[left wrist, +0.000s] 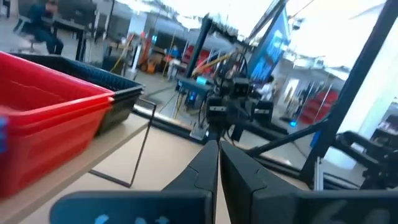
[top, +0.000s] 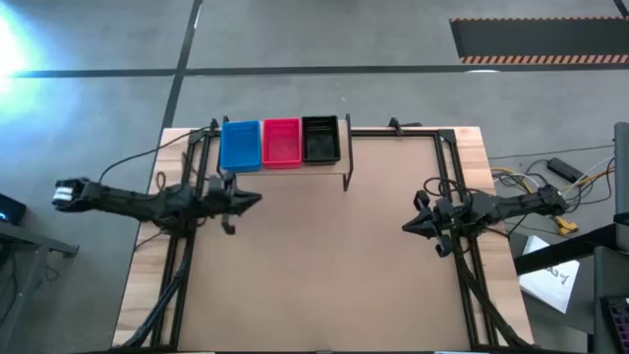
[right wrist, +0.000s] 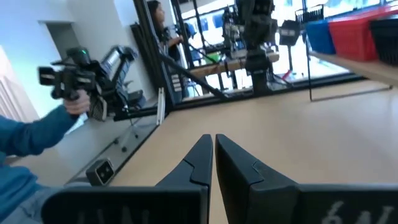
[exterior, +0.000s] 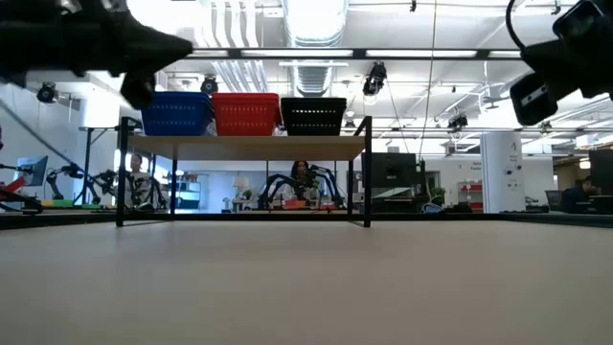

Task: Stack baskets on shelf by color
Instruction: Return to Home Position

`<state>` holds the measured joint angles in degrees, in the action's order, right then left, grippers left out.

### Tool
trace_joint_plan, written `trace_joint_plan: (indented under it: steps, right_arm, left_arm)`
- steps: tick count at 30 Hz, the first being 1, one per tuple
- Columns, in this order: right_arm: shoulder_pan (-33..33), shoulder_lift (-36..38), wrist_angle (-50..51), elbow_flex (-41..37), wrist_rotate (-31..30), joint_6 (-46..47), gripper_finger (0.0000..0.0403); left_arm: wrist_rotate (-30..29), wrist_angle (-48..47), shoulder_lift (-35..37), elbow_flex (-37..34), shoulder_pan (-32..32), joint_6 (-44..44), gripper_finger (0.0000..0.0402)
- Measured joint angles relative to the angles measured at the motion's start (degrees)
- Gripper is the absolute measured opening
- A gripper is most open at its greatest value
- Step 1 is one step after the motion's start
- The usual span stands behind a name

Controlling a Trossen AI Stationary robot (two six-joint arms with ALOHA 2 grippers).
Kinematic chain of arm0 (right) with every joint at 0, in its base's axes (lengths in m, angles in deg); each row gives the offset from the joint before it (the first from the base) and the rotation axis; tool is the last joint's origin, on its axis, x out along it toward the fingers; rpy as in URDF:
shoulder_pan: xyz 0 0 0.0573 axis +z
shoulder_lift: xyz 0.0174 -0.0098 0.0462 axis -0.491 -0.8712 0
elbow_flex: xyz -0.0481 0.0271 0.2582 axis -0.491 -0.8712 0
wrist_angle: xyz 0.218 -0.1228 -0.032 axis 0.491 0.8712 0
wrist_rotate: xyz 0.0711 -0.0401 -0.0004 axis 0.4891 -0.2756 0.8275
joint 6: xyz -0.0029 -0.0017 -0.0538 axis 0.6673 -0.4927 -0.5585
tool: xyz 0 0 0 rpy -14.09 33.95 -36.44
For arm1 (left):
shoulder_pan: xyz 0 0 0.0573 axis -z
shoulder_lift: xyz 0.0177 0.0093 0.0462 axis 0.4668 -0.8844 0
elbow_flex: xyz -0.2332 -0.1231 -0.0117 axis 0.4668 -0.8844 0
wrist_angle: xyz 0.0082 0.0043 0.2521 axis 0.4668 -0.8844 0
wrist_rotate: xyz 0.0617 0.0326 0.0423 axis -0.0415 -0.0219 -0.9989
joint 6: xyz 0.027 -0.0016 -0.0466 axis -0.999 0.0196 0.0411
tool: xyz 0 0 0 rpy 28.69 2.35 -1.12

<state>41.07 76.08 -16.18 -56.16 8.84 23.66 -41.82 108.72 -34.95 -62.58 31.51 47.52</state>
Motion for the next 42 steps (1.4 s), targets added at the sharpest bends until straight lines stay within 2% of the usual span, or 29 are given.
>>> trace_joint_plan:
  steps: [6, 9, 12, 14, 16, 19, 24, 37, 42]
  right_arm:
    - [0.1, 0.0, -1.1, 0.0, 0.0, -0.5, 0.0013]
    - [0.1, 0.0, -1.1, 0.0, 0.0, -0.5, 0.0013]
    - [0.1, 0.0, -1.0, 0.0, 0.0, -0.7, 0.0013]
    - [0.1, 0.0, -0.2, 0.0, -0.1, -1.1, 0.0013]
    - [0.1, 0.0, 0.0, 0.0, -0.1, -2.8, 0.0013]
    - [0.1, 1.1, 0.6, 0.0, 0.0, -4.8, 0.0012]
    - [0.1, 1.8, 0.9, -0.1, -0.2, -5.8, 0.0009]
    - [0.0, 1.7, 2.2, -0.1, -2.0, -16.1, 0.0009]
    - [0.0, 0.8, 1.6, -0.1, -8.0, -16.0, 0.0009]
  left_arm:
    - [0.5, -5.5, 15.1, -7.1, -0.2, -0.4, 0.0]
    - [0.7, -8.8, 22.5, -8.5, -0.2, -3.0, 0.0]
    - [1.9, -16.8, 29.1, -8.5, -0.2, -5.9, 0.0]
    - [5.0, -22.1, 32.5, -8.5, -0.2, -8.4, 0.0]
    - [7.4, -24.5, 31.0, -8.5, -0.2, -10.1, 0.0]
    - [7.9, -25.1, 29.5, -8.6, -0.3, -11.7, 0.0]
    - [8.8, -29.8, 31.3, -8.6, -0.3, -14.8, 0.0]
    - [8.8, -30.4, 29.2, -8.7, -0.3, -18.0, 0.0]
    - [8.1, -30.0, 28.0, -8.7, -0.3, -18.0, 0.0]
